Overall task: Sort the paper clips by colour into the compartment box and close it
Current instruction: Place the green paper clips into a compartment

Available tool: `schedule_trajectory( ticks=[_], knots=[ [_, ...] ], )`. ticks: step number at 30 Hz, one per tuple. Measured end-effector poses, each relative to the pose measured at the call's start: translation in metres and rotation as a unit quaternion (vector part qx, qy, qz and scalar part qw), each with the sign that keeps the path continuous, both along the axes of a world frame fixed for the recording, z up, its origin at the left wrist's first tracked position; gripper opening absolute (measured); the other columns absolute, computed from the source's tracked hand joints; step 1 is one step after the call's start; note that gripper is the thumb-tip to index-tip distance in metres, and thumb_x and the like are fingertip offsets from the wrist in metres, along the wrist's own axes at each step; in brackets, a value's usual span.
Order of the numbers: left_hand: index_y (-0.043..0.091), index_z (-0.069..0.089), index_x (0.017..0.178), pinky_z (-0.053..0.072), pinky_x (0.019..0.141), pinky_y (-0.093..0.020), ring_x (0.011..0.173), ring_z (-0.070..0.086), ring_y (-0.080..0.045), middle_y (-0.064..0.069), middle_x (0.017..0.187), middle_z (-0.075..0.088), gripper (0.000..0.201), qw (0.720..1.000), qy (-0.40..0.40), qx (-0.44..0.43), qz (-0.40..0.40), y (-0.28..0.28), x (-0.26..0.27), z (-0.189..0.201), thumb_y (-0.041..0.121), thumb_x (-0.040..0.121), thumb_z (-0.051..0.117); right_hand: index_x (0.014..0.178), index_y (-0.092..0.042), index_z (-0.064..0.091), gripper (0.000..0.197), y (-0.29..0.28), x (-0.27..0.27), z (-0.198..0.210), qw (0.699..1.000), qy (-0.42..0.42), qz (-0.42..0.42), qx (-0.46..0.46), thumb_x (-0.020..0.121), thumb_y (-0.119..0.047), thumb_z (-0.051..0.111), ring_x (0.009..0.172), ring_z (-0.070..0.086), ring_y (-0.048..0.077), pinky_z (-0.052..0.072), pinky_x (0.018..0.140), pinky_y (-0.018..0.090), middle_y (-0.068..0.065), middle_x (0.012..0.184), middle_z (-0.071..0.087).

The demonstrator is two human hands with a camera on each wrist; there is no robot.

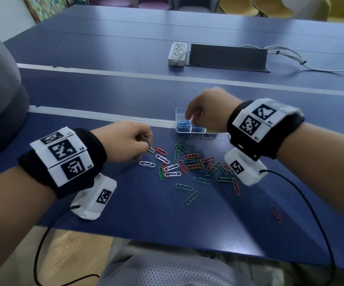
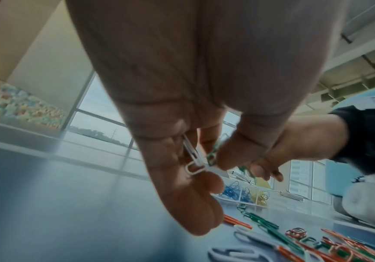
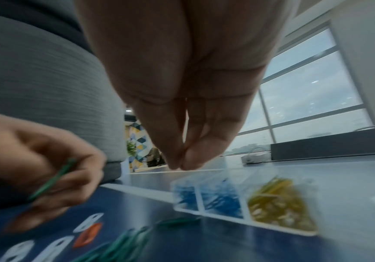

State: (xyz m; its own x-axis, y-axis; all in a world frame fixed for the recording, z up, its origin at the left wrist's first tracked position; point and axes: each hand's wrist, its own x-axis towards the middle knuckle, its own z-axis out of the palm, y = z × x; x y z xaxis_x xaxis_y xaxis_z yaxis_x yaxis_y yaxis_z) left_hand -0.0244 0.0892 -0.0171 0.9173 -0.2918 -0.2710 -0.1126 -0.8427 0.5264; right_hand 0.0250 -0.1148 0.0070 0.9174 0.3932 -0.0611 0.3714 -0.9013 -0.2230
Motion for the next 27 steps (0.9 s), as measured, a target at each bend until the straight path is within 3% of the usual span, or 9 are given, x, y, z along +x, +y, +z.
schedule_trajectory(
  ticks=[3, 8, 12, 14, 16, 18, 20, 24, 27],
  knots=[
    [0.013, 0.048, 0.071, 0.047, 0.062, -0.029, 0.054, 0.055, -0.023, -0.008, 0.062, 0.059, 0.021, 0.998, 0.039, -0.033, 0.035, -0.001, 0.005, -0.004, 0.000, 0.086, 0.039, 0.101, -0.022, 0.075, 0.028, 0.017, -0.029, 0.000, 0.994, 0.024, 0.105, -0.030, 0.084, -0.013, 0.054, 0.094, 0.065, 0.019, 0.034, 0.074, 0.013, -0.001, 0.098, 0.075],
    [0.013, 0.045, 0.069, 0.040, 0.051, -0.027, 0.052, 0.049, -0.023, -0.009, 0.063, 0.051, 0.024, 0.993, 0.095, -0.058, 0.050, -0.002, 0.010, -0.009, -0.001, 0.087, 0.037, 0.102, -0.023, 0.073, 0.023, 0.037, -0.055, -0.009, 0.974, 0.077, 0.194, -0.092, 0.081, -0.020, 0.064, 0.093, 0.064, 0.017, 0.046, 0.077, 0.021, -0.003, 0.096, 0.074],
    [0.015, 0.053, 0.075, 0.043, 0.051, -0.026, 0.054, 0.049, -0.021, -0.006, 0.060, 0.055, 0.020, 0.993, 0.099, -0.051, 0.034, 0.001, 0.007, -0.009, 0.000, 0.087, 0.046, 0.099, -0.022, 0.071, 0.020, 0.041, -0.055, -0.017, 0.973, 0.081, 0.196, -0.093, 0.081, -0.018, 0.065, 0.094, 0.063, 0.019, 0.049, 0.079, 0.024, -0.002, 0.098, 0.071],
    [0.016, 0.057, 0.078, 0.046, 0.050, -0.019, 0.051, 0.054, -0.014, -0.004, 0.062, 0.059, 0.017, 0.993, 0.101, -0.056, 0.021, 0.003, 0.005, -0.008, 0.001, 0.085, 0.057, 0.099, -0.022, 0.071, 0.024, 0.040, -0.055, -0.017, 0.975, 0.083, 0.188, -0.080, 0.082, -0.011, 0.058, 0.091, 0.062, 0.019, 0.051, 0.080, 0.024, -0.003, 0.097, 0.070],
    [0.015, 0.060, 0.078, 0.047, 0.052, -0.015, 0.049, 0.056, -0.010, -0.006, 0.066, 0.064, 0.013, 0.993, 0.098, -0.069, 0.011, 0.003, 0.003, -0.006, 0.005, 0.082, 0.068, 0.100, -0.022, 0.070, 0.028, 0.038, -0.055, -0.016, 0.977, 0.087, 0.183, -0.072, 0.082, -0.008, 0.054, 0.081, 0.055, 0.018, 0.046, 0.074, 0.022, -0.006, 0.082, 0.065],
    [0.013, 0.061, 0.075, 0.047, 0.059, -0.023, 0.058, 0.058, -0.018, -0.016, 0.074, 0.068, 0.015, 0.991, 0.095, -0.094, 0.013, 0.004, 0.002, -0.005, 0.006, 0.078, 0.073, 0.103, -0.023, 0.069, 0.031, 0.036, -0.054, -0.014, 0.978, 0.083, 0.179, -0.061, 0.082, -0.007, 0.052, 0.075, 0.047, 0.016, 0.040, 0.069, 0.021, -0.012, 0.064, 0.049],
    [0.012, 0.061, 0.071, 0.045, 0.060, -0.024, 0.062, 0.057, -0.022, -0.014, 0.071, 0.067, 0.018, 0.991, 0.081, -0.106, 0.023, 0.005, 0.002, -0.006, 0.007, 0.074, 0.077, 0.108, -0.024, 0.067, 0.032, 0.035, -0.053, -0.013, 0.980, 0.077, 0.173, -0.055, 0.084, -0.010, 0.052, 0.075, 0.045, 0.016, 0.038, 0.070, 0.021, -0.011, 0.063, 0.043],
    [0.012, 0.061, 0.071, 0.046, 0.050, -0.019, 0.050, 0.054, -0.016, -0.004, 0.057, 0.063, 0.016, 0.987, 0.066, -0.139, 0.043, 0.006, 0.004, -0.009, 0.010, 0.075, 0.076, 0.111, -0.027, 0.067, 0.033, 0.035, -0.050, -0.013, 0.984, 0.072, 0.156, -0.048, 0.084, -0.016, 0.053, 0.076, 0.045, 0.017, 0.045, 0.074, 0.026, -0.013, 0.060, 0.040],
    [0.011, 0.064, 0.076, 0.049, 0.046, -0.019, 0.044, 0.054, -0.012, -0.003, 0.055, 0.062, 0.008, 0.980, 0.082, -0.176, 0.044, 0.007, 0.005, -0.010, 0.007, 0.082, 0.068, 0.104, -0.025, 0.072, 0.030, 0.036, -0.050, -0.013, 0.988, 0.074, 0.133, -0.026, 0.084, -0.016, 0.051, 0.078, 0.055, 0.022, 0.051, 0.077, 0.028, -0.007, 0.068, 0.055]
  ],
)
